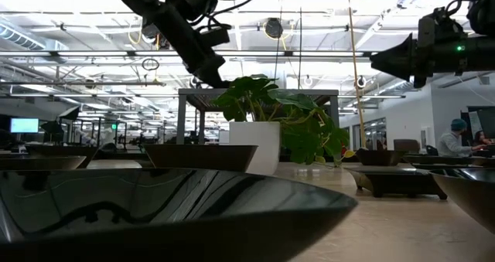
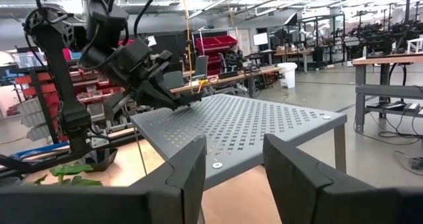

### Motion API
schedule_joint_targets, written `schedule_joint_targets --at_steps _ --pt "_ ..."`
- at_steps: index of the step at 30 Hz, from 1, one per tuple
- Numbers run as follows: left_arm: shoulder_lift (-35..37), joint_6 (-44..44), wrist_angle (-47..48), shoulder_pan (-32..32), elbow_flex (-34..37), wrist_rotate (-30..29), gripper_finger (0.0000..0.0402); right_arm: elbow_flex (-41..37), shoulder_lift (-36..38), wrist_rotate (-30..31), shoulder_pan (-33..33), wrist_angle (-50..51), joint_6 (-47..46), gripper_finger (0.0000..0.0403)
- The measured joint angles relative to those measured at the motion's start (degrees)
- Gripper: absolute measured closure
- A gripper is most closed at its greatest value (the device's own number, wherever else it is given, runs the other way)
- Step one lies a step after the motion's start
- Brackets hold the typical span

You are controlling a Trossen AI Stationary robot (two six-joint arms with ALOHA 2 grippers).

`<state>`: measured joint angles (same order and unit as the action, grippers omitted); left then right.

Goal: Pick & Place Mini shaped plates
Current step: Put the square black bowl on the shelf, then put the distorted square black bowl on the shelf

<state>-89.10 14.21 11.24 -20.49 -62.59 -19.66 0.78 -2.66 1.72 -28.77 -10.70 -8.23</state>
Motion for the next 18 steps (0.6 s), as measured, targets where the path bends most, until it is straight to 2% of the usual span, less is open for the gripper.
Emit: schedule_joint_targets --at_steps 4,10,15,18 --pt "0.0 -3.9 0.1 0.0 0.0 -2.7 0.0379 0.0 0.0 0.0 0.0 0.3 0.0 0.0261" --pt "0.0 -7.1 0.2 0.4 0.0 -3.9 0.032 0.0 0.0 0.0 0.0 0.3 0.0 0.0261" --pt "0.4 -5.8 -1.1 2.3 0.0 -3.9 0.0275 0.0 0.0 0.3 0.0 0.3 0.1 0.0261" --pt "1.8 -3.7 -2.8 4.1 0.0 -4.0 0.026 1.0 -0.2 3.5 0.0 1.5 -0.1 0.0261"
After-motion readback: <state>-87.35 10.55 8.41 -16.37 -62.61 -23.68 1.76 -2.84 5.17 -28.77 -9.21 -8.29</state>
